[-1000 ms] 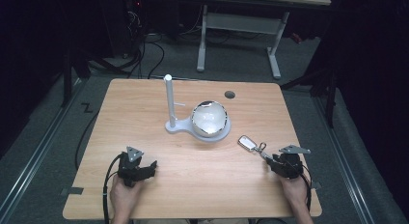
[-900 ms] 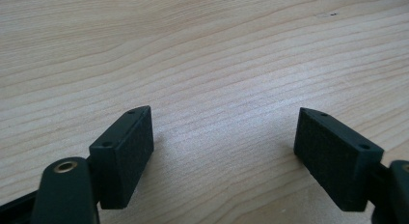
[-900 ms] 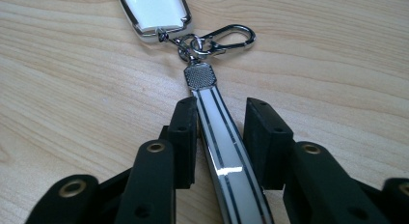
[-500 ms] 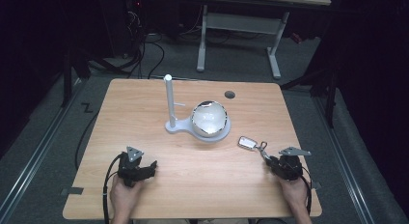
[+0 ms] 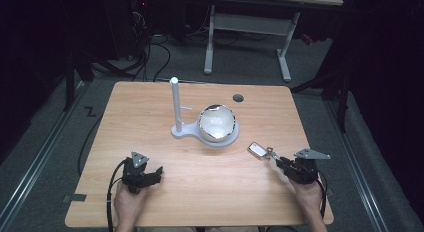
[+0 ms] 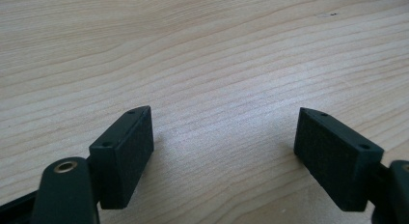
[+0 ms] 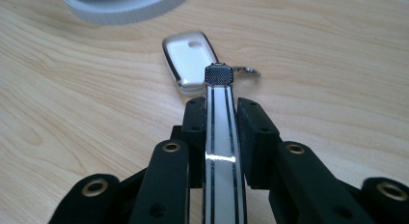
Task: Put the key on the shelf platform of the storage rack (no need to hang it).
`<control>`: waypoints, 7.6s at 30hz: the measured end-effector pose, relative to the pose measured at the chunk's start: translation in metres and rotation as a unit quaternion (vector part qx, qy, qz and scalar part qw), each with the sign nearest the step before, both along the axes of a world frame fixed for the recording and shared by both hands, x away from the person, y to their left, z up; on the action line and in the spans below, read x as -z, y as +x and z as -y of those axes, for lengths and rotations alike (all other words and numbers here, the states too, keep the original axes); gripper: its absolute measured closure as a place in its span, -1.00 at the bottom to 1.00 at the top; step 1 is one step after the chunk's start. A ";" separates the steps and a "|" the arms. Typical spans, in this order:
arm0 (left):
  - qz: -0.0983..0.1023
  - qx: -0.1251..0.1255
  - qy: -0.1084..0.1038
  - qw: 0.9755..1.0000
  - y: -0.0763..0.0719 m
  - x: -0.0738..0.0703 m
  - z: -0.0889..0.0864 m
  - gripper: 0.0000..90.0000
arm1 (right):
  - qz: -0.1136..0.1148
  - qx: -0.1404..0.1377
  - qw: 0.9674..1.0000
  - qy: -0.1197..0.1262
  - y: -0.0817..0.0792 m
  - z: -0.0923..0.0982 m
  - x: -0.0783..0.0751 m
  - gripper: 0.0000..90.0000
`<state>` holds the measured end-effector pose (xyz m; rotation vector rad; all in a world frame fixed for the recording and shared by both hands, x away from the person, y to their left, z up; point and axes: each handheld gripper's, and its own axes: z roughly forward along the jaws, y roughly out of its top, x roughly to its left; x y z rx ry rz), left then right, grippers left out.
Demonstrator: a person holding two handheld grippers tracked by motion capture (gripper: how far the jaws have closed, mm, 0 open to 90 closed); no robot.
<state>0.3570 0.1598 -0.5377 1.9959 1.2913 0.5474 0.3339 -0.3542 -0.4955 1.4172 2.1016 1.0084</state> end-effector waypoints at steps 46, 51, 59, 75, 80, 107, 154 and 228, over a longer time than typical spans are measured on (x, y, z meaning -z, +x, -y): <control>0.000 0.000 0.000 1.000 0.000 0.000 0.000 -0.51 | 0.069 -0.085 0.993 0.048 0.005 -0.030 -0.068 0.67; 0.000 0.000 0.000 1.000 0.000 0.000 0.000 -0.51 | 0.072 -0.096 0.991 0.056 0.010 -0.036 -0.073 0.67; 0.000 0.000 0.000 1.000 0.000 0.000 0.000 -0.51 | 0.078 -0.117 0.988 0.057 0.018 -0.050 -0.083 0.67; 0.000 0.000 0.000 1.000 0.000 0.000 0.000 -0.51 | 0.089 -0.140 0.984 0.071 0.038 -0.069 -0.106 0.68; 0.000 0.000 0.000 1.000 0.000 0.000 0.000 -0.51 | 0.092 -0.145 0.983 0.069 0.046 -0.077 -0.113 0.68; 0.000 0.000 0.000 1.000 0.000 0.000 0.000 -0.51 | 0.075 -0.141 0.986 0.055 0.091 -0.109 -0.113 0.67; -0.001 0.000 -0.005 1.000 0.000 0.000 -0.001 -0.51 | -0.008 -0.122 0.992 0.033 0.140 -0.158 -0.049 0.67; 0.000 0.000 -0.004 1.000 0.000 0.000 -0.001 -0.51 | 0.035 -0.090 0.995 0.013 0.121 -0.128 -0.060 0.24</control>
